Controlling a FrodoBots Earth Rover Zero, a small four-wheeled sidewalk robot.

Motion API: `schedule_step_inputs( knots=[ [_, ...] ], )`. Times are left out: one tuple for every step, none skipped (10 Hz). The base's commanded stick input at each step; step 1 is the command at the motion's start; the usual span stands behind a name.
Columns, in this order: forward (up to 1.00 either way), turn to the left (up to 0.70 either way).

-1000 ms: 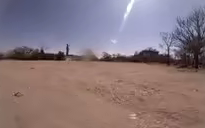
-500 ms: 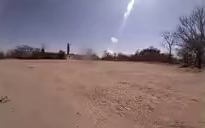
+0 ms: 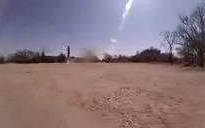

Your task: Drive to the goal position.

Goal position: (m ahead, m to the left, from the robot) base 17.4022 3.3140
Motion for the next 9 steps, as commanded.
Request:
schedule_step_inputs(
  knots=[
    [0.7,0.0],
    [0.7,0.0],
    [0.7,0.0],
    [0.7,0.0],
    [0.7,0.0],
    [0.7,0.0],
    [0.7,0.0],
    [0.7,0.0],
    [0.7,0.0]
  ],
)
